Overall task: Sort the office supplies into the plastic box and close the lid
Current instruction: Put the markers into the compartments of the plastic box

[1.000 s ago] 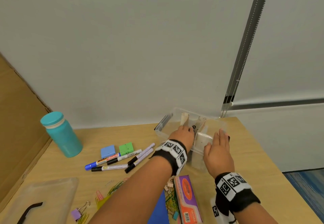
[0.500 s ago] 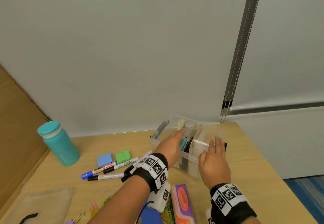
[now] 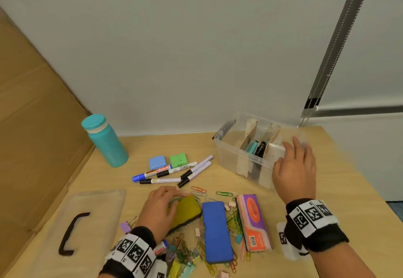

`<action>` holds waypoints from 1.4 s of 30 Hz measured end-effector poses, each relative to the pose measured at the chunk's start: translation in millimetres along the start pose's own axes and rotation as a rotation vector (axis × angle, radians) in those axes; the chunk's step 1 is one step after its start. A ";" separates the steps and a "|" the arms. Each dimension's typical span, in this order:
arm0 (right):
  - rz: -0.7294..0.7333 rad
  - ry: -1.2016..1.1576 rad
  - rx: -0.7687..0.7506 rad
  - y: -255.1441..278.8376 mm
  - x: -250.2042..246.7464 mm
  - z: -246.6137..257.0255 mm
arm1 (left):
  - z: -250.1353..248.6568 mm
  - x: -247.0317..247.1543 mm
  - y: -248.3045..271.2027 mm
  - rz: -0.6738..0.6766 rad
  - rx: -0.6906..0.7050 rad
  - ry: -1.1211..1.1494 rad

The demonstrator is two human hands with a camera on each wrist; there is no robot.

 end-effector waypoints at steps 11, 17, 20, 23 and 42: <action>0.265 0.037 -0.615 33.7 53.9 190.1 | 87.5 -33.6 -50.9 0.210 -0.308 -0.235; 0.781 0.352 -0.512 24.4 147.2 208.2 | 108.4 -15.7 -76.4 0.318 -0.381 -0.263; 0.855 0.467 -0.482 21.9 169.0 203.0 | 112.3 -12.8 -81.4 0.336 -0.376 -0.309; 0.849 0.515 -0.449 20.4 177.9 200.7 | 116.5 -12.5 -86.2 0.367 -0.358 -0.350; 0.422 0.538 -0.449 1.5 151.8 203.1 | 74.7 -20.1 -114.9 0.310 -0.031 -0.132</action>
Point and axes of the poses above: each hand's wrist, its own y-axis away from the middle knuckle, its own x-axis out of the palm, z = x × y, the point moved 9 cm from there along -y, towards the middle knuckle, and after that the axes turned 10 degrees about z, right-handed, at the moved point
